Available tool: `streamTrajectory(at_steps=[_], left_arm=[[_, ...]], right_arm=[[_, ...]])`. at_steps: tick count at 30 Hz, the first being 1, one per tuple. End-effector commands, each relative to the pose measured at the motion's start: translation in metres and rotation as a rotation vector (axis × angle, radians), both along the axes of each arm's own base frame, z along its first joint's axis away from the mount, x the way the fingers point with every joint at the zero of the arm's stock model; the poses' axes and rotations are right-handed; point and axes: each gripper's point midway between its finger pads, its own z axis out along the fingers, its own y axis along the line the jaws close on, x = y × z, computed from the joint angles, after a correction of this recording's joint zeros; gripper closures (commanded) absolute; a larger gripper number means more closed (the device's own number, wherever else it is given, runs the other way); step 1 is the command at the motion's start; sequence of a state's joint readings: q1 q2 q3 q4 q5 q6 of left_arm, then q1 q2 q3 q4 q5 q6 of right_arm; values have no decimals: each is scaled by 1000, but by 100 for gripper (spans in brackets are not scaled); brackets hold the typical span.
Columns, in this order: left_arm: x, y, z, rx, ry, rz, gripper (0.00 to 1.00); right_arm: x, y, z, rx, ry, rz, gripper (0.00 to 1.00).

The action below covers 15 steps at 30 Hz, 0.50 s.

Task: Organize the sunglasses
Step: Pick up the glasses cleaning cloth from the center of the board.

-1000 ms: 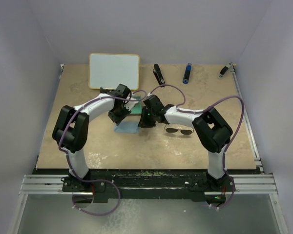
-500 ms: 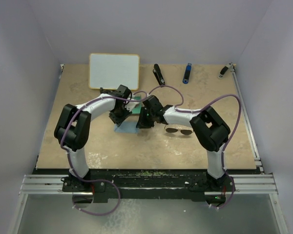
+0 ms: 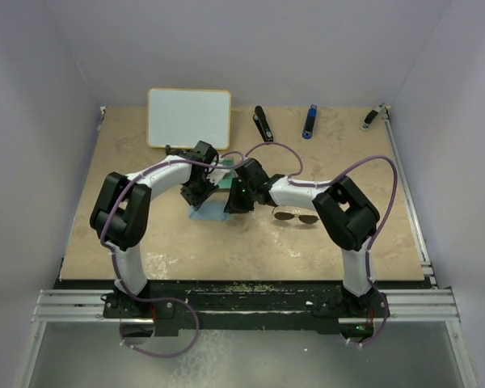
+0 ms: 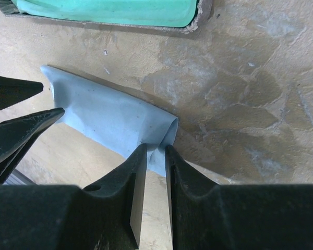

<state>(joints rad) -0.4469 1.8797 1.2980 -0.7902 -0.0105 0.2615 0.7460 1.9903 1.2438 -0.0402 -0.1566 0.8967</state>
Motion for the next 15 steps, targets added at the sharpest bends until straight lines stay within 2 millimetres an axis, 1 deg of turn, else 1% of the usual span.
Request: streamTrajectory(at_steps=[1,6,8,12,15], left_arm=[[4,-3,4,-27,-17,12,66],[5,-1,3,-14,-26,12,66],[6,-1,4,-14,-30,13,66],[8,-2,5,-15,-35,13,66],[8,0,5,-7,-38,16,66]], right_arm=[[7,1,31,14,-61,-12,74],[6,-3,40,14,-81,-16,73],[5,-3,41,16,-84,-14,73],[6,-2,35,7,-76,-10,72],[7,2,31,10,-70,3,73]])
